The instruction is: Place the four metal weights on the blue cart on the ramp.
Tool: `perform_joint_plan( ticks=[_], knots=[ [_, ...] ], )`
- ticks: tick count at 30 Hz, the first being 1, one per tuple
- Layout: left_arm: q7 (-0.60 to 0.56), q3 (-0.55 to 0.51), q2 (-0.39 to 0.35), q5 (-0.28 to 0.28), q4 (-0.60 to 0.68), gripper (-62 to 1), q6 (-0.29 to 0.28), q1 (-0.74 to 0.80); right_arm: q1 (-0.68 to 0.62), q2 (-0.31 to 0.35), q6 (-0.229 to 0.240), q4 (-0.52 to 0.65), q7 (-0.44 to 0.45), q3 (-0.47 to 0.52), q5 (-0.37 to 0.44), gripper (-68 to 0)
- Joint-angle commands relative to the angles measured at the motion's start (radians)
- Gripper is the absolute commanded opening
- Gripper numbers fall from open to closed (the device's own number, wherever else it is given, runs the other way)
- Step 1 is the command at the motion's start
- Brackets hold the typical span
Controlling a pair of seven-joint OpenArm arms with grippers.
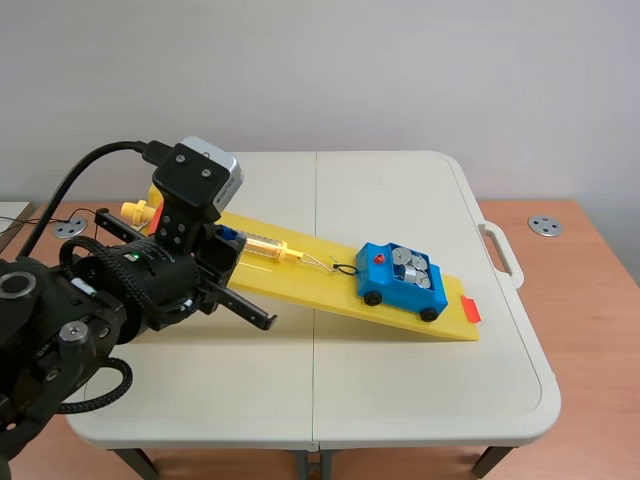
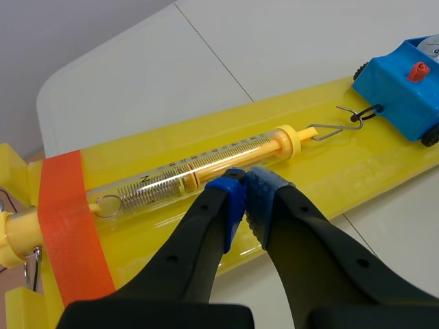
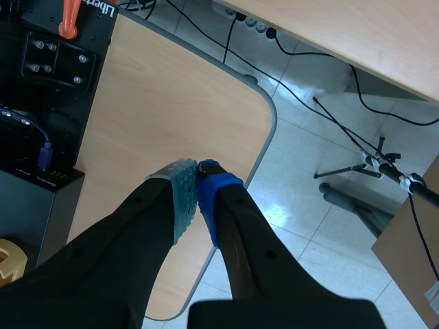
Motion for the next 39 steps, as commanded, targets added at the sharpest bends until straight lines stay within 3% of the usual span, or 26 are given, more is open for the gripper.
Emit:
perform_joint_plan(
  ticks=[1, 10, 14, 21, 25, 30, 33, 39],
  knots=[
    [-0.125, -0.019, 0.024, -0.010, 0.105, -58.2, 0.053, -0.025, 0.000, 0.019, 0.026, 0.113, 0.097, 0.060, 0.063, -66.7],
    [-0.037, -0.019, 0.021, -0.043, 0.134, -58.2, 0.053, -0.018, 0.029, 0.019, 0.026, 0.113, 0.119, 0.060, 0.063, -66.7],
    [0.021, -0.019, 0.008, -0.087, 0.230, -58.2, 0.050, 0.028, 0.098, 0.019, 0.026, 0.113, 0.123, 0.060, 0.063, -66.7],
    [0.083, -0.019, -0.054, -0.110, 0.409, -58.2, 0.045, 0.181, 0.266, 0.019, 0.026, 0.113, 0.127, 0.060, 0.079, -66.6],
    [0.114, -0.020, -0.097, -0.109, 0.490, -56.6, 0.026, 0.294, 0.352, 0.019, 0.026, 0.113, 0.126, 0.059, 0.095, -58.7],
    [0.140, -0.035, -0.117, -0.109, 0.579, -40.3, 0.027, 0.434, 0.429, 0.017, 0.026, 0.113, 0.126, 0.059, 0.129, -40.1],
    [0.139, -0.042, -0.117, -0.113, 0.629, -28.9, 0.026, 0.499, 0.473, -0.008, 0.026, 0.113, 0.125, 0.058, 0.143, -32.2],
    [0.110, -0.044, -0.117, -0.113, 0.666, -0.7, 0.028, 0.583, 0.514, -0.066, 0.026, 0.113, 0.129, 0.014, 0.177, -12.5]
  ],
)
